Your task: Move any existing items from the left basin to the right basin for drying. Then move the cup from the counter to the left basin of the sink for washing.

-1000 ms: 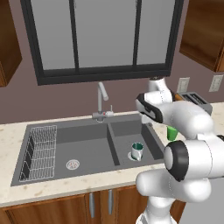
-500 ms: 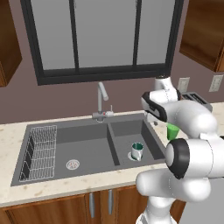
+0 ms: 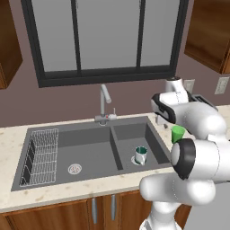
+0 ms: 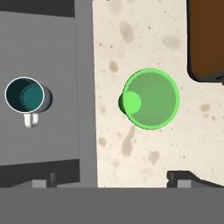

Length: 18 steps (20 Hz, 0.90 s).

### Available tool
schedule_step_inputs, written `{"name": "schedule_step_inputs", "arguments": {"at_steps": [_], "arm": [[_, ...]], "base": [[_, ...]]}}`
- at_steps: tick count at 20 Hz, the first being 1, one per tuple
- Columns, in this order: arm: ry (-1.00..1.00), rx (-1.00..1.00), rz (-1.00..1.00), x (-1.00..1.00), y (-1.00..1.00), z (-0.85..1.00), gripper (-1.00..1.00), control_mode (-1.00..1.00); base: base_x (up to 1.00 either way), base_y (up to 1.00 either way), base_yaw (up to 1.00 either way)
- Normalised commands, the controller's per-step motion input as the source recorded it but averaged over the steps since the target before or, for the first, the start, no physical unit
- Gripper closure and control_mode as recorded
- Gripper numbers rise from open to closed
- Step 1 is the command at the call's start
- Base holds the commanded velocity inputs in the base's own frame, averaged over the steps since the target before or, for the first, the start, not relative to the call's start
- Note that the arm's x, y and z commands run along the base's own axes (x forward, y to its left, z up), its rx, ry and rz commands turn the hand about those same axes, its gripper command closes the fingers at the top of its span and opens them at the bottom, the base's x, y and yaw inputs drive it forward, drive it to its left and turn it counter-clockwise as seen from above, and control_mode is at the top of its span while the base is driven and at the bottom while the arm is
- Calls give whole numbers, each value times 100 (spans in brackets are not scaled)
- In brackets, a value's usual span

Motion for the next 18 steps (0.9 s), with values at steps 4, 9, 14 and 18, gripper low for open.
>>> {"name": "schedule_step_inputs", "arguments": {"at_steps": [4, 9, 14, 18], "arm": [[0, 0, 0, 0, -12, -9, -100, -100], [0, 0, 0, 0, -3, -6, -100, -100], [0, 1, 0, 0, -11, 0, -100, -100], [0, 1, 0, 0, -16, 0, -100, -100]], "base": [[0, 0, 0], [0, 0, 0], [0, 0, 0], [0, 0, 0]]}}
